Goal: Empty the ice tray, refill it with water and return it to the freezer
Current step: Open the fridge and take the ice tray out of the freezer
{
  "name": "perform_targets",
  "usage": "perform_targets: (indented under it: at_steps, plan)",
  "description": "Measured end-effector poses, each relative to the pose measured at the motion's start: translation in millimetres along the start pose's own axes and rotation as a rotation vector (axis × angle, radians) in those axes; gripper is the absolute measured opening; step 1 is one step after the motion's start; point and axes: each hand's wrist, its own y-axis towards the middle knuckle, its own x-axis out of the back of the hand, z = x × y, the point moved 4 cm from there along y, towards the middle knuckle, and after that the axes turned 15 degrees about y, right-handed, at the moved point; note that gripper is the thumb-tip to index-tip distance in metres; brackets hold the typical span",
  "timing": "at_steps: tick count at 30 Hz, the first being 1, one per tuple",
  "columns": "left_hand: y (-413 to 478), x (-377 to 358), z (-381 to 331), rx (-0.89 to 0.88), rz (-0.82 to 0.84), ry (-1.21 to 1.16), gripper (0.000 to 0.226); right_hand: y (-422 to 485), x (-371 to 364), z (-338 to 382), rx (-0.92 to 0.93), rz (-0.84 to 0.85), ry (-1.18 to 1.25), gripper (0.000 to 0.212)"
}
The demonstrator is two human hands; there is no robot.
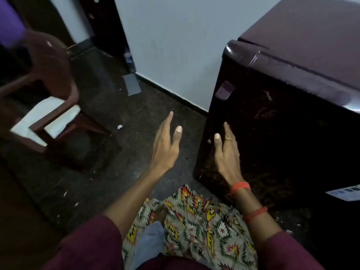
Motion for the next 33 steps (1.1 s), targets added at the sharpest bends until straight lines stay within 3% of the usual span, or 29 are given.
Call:
perform_targets:
  at_steps: [10, 16, 33]
  plan:
    - [109.5, -20.3, -13.7, -0.065, 0.215, -0.254, 0.05, 41.1, -21.7, 6.7, -0.139, -0.192, 0.026, 0.059]
    - [154.2, -35.8, -35.0, -0.15, 0.412, -0.319, 0.057, 62.9, -38.0, 18.0, -0.261, -0.261, 0.042, 0.063]
    - [195.6, -57.0, -59.9, -0.269, 0.521, -0.388, 0.082, 63.4, -49.0, 31.9, -0.393, -0.398, 0.037, 0.066]
